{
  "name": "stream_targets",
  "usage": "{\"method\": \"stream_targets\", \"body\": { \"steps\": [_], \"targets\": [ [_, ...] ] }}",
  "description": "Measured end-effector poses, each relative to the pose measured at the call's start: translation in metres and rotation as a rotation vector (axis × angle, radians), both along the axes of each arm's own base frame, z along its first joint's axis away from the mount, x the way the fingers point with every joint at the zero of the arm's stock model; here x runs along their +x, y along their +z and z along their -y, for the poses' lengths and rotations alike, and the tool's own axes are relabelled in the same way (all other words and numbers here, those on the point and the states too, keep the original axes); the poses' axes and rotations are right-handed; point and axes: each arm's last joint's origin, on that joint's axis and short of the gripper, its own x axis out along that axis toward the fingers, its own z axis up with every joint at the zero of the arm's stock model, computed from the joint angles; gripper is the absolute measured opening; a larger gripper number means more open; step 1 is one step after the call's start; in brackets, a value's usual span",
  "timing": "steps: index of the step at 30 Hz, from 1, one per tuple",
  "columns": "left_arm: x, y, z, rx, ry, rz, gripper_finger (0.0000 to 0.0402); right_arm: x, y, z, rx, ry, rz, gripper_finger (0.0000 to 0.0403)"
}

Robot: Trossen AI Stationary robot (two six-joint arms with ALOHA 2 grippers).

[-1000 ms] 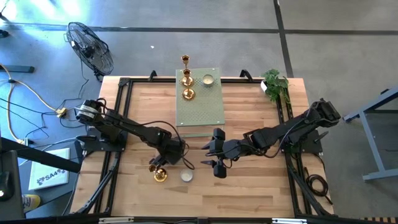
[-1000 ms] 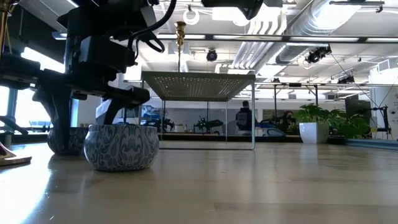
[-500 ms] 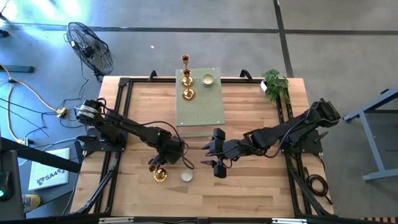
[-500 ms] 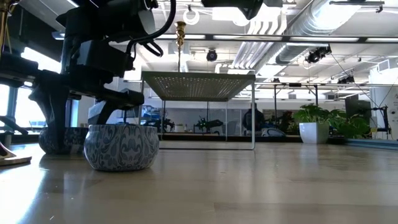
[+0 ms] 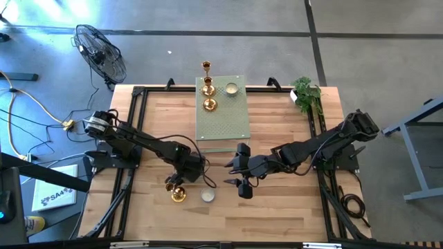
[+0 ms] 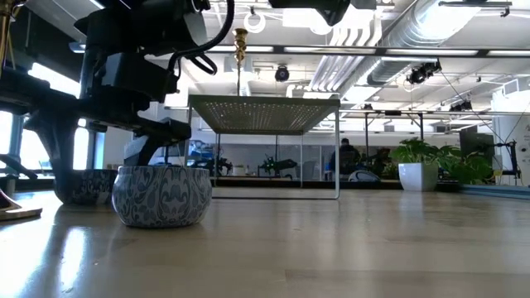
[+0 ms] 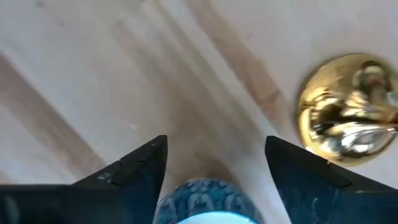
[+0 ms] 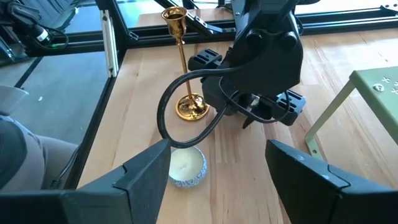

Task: Pick & Place candle stick holders
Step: Put the top blue scented candle on the shelf aligned with the other blue scented candle

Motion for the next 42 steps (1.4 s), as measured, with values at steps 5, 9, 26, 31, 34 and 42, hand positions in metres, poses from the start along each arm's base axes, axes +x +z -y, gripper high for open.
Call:
{"method": "stream_targets", "body": {
  "steps": [5, 9, 26, 31, 34, 42],
  "targets": [
    [0.000, 0.000, 0.000, 0.000, -0.020, 0.003, 0.0281, 0.000, 0.000, 0.000, 0.001, 0.000, 0.000, 0.0259],
    [-0.001, 0.000, 0.000, 0.002, -0.019, -0.002, 0.0281, 0.000, 0.000, 0.000, 0.001, -0.001, 0.000, 0.0259],
    [-0.006, -0.001, -0.003, 0.041, 0.043, -0.062, 0.0282, 0.000, 0.000, 0.000, 0.001, -0.001, 0.000, 0.0259],
    [-0.007, -0.001, -0.003, 0.042, 0.065, -0.074, 0.0282, 0.000, 0.000, 0.000, 0.001, -0.001, 0.000, 0.0259],
    [-0.007, -0.001, -0.003, 0.043, 0.069, -0.082, 0.0282, 0.000, 0.000, 0.000, 0.001, -0.001, 0.000, 0.0259],
    [-0.011, -0.002, -0.004, 0.066, 0.098, -0.118, 0.0282, 0.000, 0.001, 0.000, 0.003, -0.001, 0.008, 0.0259]
  ]
}}
